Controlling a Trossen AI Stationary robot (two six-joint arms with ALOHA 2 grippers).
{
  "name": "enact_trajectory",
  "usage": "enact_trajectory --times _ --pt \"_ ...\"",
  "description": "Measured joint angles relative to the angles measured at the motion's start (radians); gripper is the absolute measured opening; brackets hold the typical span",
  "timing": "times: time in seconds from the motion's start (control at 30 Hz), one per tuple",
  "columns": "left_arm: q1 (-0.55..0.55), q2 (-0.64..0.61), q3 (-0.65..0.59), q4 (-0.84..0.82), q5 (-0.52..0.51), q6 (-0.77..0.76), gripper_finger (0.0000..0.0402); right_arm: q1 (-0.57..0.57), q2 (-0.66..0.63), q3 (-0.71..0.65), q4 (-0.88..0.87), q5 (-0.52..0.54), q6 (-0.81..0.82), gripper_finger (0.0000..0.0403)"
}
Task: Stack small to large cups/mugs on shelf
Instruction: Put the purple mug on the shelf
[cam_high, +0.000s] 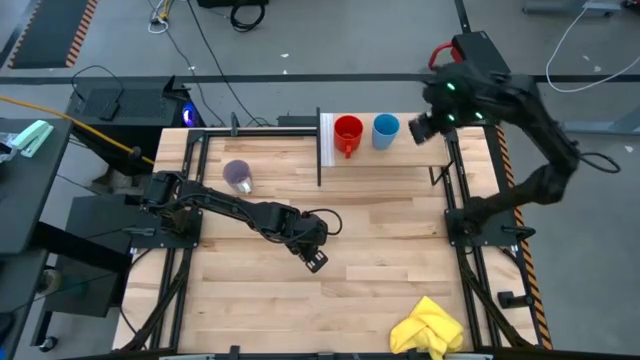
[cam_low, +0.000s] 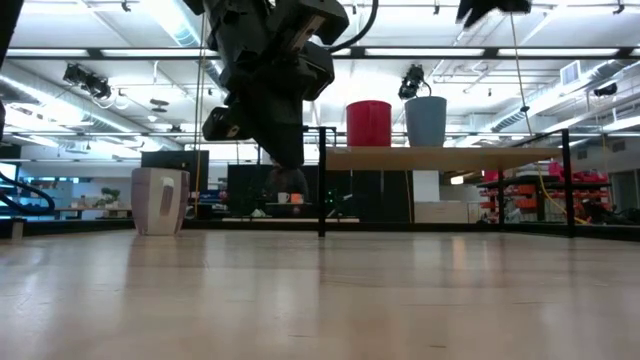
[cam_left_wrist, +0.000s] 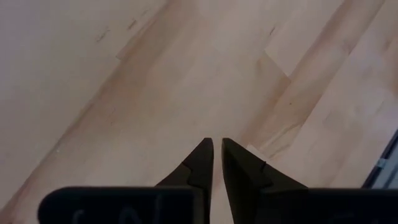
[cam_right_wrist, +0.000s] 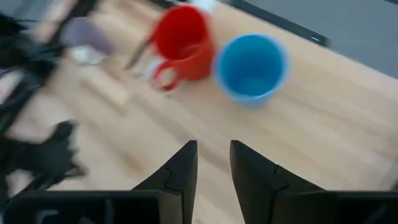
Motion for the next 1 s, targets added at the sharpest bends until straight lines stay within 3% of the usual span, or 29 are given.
enact_trajectory --times 0.1,0.27,0.47,0.67,0.83,1.0 --pt "0.000 0.000 0.000 0.000 -0.017 0.000 0.0043 0.161 -0.057 0.000 0.008 0.080 0.077 0.0103" --pt "0.001 0.000 0.000 0.000 -0.029 -0.001 0.0041 0.475 -0.110 -0.012 0.010 0.330 0.250 0.0103" --pt "0.003 0.000 0.000 0.002 -0.029 0.082 0.0035 0.795 -0.111 -0.155 0.016 0.570 0.465 0.0103" --pt "0.003 0.000 0.000 0.003 -0.029 0.064 0.0039 0.979 -0.088 -0.474 0.170 0.629 0.658 0.0103" --pt "-0.012 0.000 0.000 0.003 -0.040 0.062 0.0038 1.080 -0.054 -0.766 0.518 0.627 0.728 0.0103" --pt "-0.046 0.000 0.001 -0.012 -0.045 0.060 0.0031 1.121 -0.019 -0.968 0.867 0.620 0.767 0.0103"
